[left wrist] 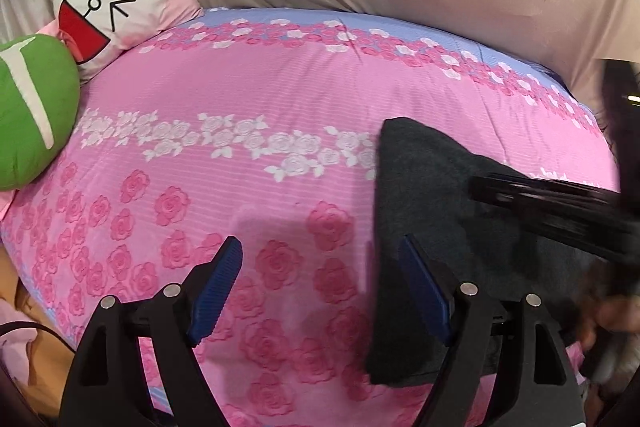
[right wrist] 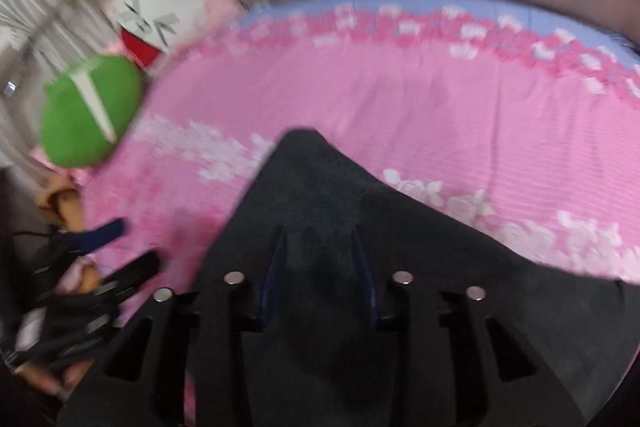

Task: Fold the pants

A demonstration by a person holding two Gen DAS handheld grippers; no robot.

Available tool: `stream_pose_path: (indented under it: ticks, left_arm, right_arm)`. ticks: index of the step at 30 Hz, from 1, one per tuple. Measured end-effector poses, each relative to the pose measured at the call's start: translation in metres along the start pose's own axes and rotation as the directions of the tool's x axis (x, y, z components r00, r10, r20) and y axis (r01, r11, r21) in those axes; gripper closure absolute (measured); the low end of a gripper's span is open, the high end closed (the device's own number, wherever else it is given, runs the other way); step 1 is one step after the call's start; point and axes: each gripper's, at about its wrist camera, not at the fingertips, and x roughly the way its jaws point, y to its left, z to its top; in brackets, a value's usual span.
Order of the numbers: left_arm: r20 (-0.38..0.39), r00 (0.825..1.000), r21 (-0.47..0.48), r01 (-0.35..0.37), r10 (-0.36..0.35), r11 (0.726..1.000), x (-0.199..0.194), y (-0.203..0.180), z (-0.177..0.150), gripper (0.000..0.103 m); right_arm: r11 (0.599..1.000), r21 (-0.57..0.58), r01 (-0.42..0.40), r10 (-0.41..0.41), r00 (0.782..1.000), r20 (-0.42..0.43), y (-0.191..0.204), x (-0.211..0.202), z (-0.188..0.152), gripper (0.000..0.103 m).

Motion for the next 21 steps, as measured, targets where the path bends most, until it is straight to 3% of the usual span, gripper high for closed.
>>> stream_pose_path:
  ticks: [1,7,9,11,13,17,21]
  left_arm:
    - [-0.001,1.000,-0.005,-0.003,0.003,1.000,0.000,0.007,-0.001,0.025]
    - [-0.009,1.000,-0.026,-0.003,0.003,1.000,0.006,0.027,0.000,0.025]
    - [-0.003,1.000,-0.037,0.003,-0.003,0.999,0.006,0.027,0.002,0.025]
    - [-0.004,1.000,-0.042,0.020,-0.020,0.999,0.005,0.024,0.003,0.025]
    - [-0.006,0.999,-0.035,0.035,-0.035,0.999,0.003,0.017,0.002,0.025]
    - [-0.015,0.999,0.015,0.046,-0.046,0.999,0.003,-0.007,-0.001,0.024]
    - [-0.034,0.997,0.079,0.073,-0.070,0.994,0.009,-0.048,-0.004,0.024]
  right_arm:
    - [0.999,-0.010,0.036,-0.036,0.999,-0.030,0.005,0.025,0.008,0.077]
    - [0.982,-0.100,0.160,-0.156,0.986,0.053,0.052,0.064,0.034,0.075]
    - [0.984,-0.094,0.149,-0.141,0.987,0.080,0.052,0.060,0.034,0.075]
    - [0.999,-0.044,0.021,-0.016,0.992,0.128,0.041,0.034,0.027,0.075]
    - [0.999,-0.009,-0.040,0.041,0.981,0.189,0.032,-0.006,0.013,0.076]
    - [0.996,0.058,0.067,-0.081,0.953,0.293,-0.003,-0.101,-0.047,0.067]
    - [0.946,0.230,0.229,-0.279,0.936,0.215,-0.064,-0.149,-0.126,0.058]
